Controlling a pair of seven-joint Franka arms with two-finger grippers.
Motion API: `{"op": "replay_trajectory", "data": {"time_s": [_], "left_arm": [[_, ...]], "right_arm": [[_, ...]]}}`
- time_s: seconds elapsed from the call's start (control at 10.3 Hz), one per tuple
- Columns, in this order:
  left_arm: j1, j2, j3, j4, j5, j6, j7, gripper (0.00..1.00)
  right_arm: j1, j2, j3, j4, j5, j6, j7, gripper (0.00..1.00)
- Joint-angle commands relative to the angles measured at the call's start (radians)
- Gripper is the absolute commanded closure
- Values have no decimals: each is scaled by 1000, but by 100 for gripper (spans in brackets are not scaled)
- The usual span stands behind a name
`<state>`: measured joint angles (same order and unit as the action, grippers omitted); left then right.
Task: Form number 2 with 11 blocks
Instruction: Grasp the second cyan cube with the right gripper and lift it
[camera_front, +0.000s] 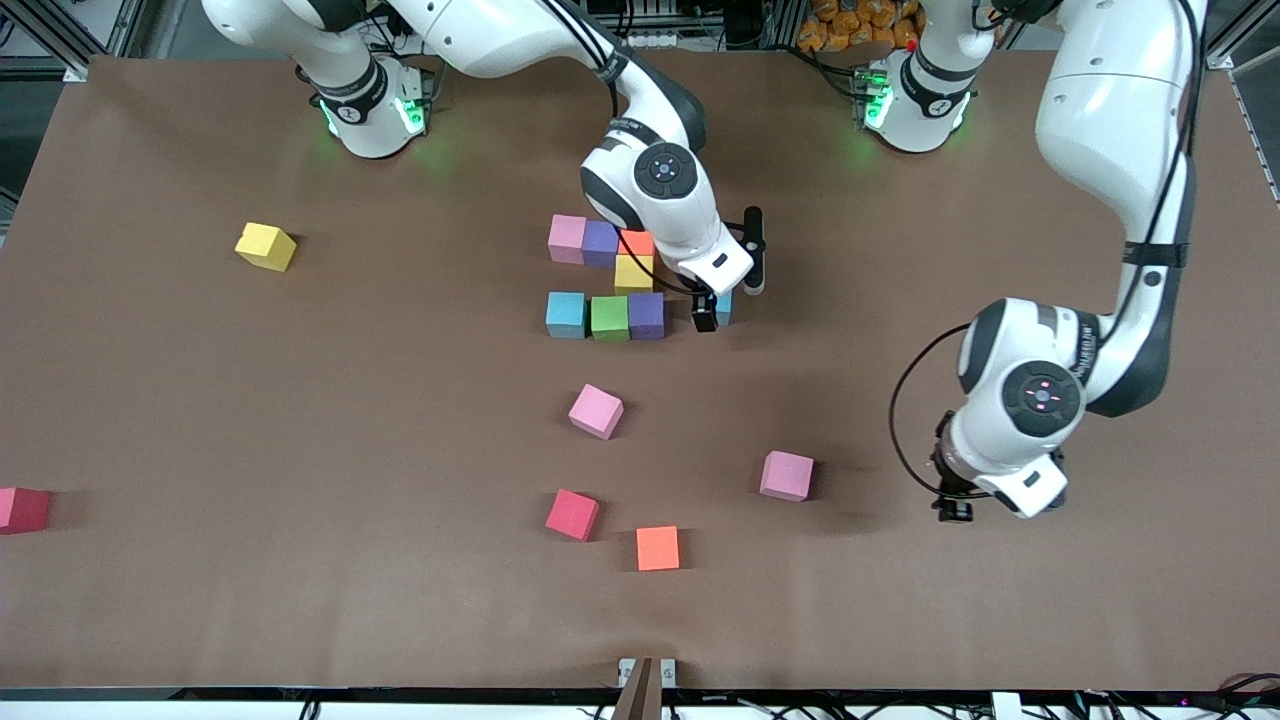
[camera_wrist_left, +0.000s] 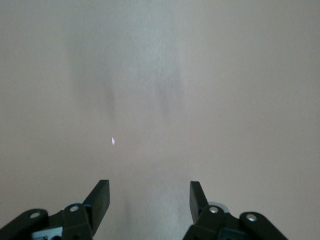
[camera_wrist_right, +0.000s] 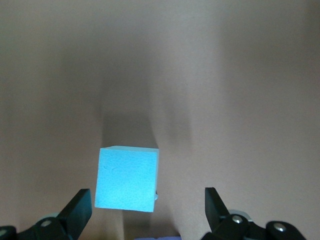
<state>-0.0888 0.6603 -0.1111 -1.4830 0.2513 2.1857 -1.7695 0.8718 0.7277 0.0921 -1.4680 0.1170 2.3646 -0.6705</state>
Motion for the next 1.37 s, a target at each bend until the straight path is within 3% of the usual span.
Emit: {"op": "replay_trajectory", "data": {"time_s": [0.0, 1.17, 1.27], "left_arm": [[33, -7, -7, 1, -17, -12, 41, 27], [34, -4, -7, 0, -21, -7, 39, 27], [34, -4, -7, 0, -20, -7, 38, 27]], "right_arm": [[-20, 30, 44, -5, 9, 12, -20, 0], [-11, 104, 52, 3, 4, 82, 37, 0], [-11, 105, 52, 5, 4, 82, 37, 6]]}}
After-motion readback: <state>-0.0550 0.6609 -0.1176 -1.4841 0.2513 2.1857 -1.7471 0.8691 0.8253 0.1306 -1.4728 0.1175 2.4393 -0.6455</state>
